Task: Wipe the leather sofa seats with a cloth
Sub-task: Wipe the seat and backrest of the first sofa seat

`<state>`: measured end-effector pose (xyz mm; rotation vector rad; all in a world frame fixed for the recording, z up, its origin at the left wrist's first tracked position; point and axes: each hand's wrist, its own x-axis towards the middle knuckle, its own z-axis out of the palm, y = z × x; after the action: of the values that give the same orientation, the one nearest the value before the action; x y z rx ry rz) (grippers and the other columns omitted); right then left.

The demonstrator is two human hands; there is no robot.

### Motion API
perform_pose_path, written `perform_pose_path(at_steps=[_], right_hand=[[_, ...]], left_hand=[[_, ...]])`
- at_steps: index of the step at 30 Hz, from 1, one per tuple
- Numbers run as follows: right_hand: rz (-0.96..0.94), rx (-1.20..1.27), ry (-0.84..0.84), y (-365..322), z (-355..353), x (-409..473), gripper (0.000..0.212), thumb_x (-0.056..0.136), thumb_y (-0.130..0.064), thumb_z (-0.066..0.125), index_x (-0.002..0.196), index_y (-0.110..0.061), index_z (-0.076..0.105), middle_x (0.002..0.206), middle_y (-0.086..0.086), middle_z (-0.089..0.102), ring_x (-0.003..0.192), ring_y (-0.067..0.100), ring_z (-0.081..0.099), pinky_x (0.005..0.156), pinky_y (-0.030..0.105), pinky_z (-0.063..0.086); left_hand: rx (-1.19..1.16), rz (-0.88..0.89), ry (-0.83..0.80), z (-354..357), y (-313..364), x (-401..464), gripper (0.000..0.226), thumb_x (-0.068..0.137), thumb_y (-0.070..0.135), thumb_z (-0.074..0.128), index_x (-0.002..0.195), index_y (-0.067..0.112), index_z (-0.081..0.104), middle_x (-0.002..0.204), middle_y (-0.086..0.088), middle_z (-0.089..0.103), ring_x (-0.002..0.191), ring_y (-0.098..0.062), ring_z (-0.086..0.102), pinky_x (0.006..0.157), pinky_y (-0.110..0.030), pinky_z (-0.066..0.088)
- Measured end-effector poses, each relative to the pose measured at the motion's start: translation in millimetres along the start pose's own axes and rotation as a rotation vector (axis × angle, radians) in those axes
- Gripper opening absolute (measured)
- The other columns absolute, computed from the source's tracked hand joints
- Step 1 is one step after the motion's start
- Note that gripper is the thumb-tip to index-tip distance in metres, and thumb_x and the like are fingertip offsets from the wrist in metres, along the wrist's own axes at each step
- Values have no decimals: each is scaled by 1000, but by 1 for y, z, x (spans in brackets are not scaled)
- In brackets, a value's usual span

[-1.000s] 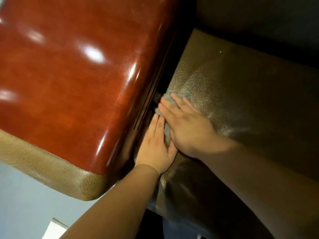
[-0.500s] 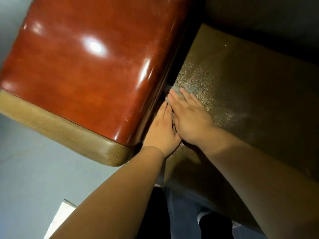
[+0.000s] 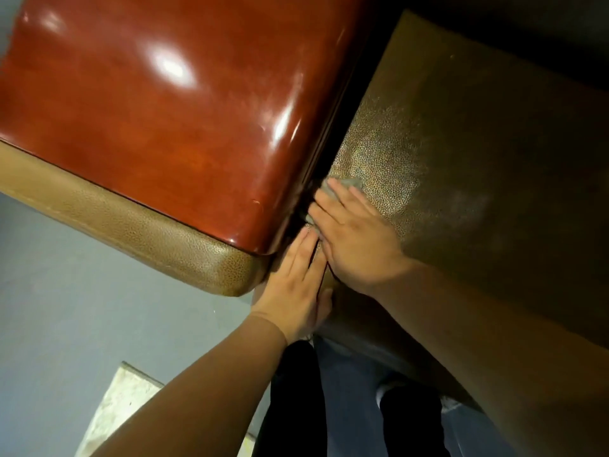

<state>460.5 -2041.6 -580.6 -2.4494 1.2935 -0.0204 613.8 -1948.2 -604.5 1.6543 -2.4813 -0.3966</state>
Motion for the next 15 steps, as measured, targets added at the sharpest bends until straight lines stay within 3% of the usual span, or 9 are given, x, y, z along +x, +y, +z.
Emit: perform_pose_path(at_steps=[2,4,6,9,12,15], right_hand=[[-105,-37,-52,17,-10,0,49,102,-28,49,149,-14,53,158,5,47,154,28,31,126,48,24],[-88,-107,-88,49,-20,16,57,101,-26,48,156,-13,43,164,8,39,155,31,29,127,50,23],[108,-126,-74,89,-38,38,63,102,-22,47,162,-12,29,168,10,28,156,35,22,128,51,18],[335,-111,-17,124,-52,50,61,100,-25,42,158,-6,31,162,14,32,152,42,25,125,56,21],[284,-60,16,80,-33,27,64,97,-25,42,158,-5,36,165,15,34,154,41,25,126,55,21],[76,-5,-24,27,-10,-41,65,98,-23,43,161,-12,33,169,7,27,159,31,16,129,50,17]], left_hand=[[-22,-25,-27,-3,1,0,74,92,32,55,151,-11,44,159,-35,35,154,-44,22,132,-40,3],[-44,-57,-61,-4,2,0,76,93,35,52,156,-6,39,164,-29,30,156,-41,21,132,-37,1],[-38,-74,-74,-4,2,0,78,93,37,51,159,-3,34,167,-25,27,158,-38,19,131,-36,1],[-13,-64,-90,-4,3,1,81,91,38,51,158,-5,33,166,-26,27,157,-38,18,132,-38,3],[5,-70,-128,-5,4,4,83,90,37,53,159,-6,33,168,-27,24,159,-38,14,132,-38,1],[70,-74,-196,-11,6,6,84,93,38,49,161,-5,28,172,-24,15,162,-34,6,131,-35,-4]])
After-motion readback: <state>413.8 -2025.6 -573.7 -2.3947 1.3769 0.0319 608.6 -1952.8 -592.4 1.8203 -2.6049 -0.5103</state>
